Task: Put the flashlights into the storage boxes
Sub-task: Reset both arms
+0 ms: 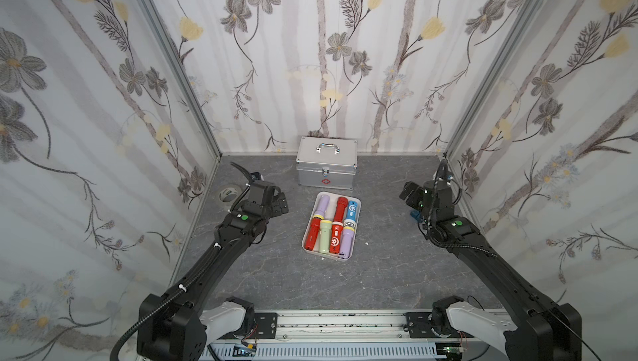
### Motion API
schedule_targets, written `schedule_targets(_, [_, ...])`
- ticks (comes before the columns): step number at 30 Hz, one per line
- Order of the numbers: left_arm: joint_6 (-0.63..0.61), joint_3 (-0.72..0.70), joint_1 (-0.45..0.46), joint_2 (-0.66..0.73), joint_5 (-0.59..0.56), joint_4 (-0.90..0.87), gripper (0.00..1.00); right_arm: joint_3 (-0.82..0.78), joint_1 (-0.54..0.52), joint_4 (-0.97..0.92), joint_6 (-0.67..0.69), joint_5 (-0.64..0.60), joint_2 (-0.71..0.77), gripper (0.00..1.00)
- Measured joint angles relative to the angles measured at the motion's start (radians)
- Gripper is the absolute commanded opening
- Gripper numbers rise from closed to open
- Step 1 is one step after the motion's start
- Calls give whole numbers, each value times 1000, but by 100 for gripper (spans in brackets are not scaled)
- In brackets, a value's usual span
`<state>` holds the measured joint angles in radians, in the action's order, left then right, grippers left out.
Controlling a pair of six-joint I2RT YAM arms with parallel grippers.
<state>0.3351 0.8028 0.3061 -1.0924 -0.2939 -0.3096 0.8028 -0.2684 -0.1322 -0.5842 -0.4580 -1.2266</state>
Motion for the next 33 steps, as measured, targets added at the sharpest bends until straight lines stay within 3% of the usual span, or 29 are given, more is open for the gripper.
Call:
schedule_targets(5, [-209, -336, -32, 120, -34, 387, 100, -259, 126, 216, 150, -114, 83, 100])
schedule_targets(12, [-388, -387, -44, -12, -114, 670, 100, -531, 179, 667, 345, -111, 71, 100])
schedule_targets(22, [-437, -444, -68, -206, -116, 847, 100, -562, 191, 982, 474, -26, -87, 100])
schedule_targets(33, [-383, -461, -221, -333, -15, 1117, 100, -650, 233, 1360, 484, 127, -270, 100])
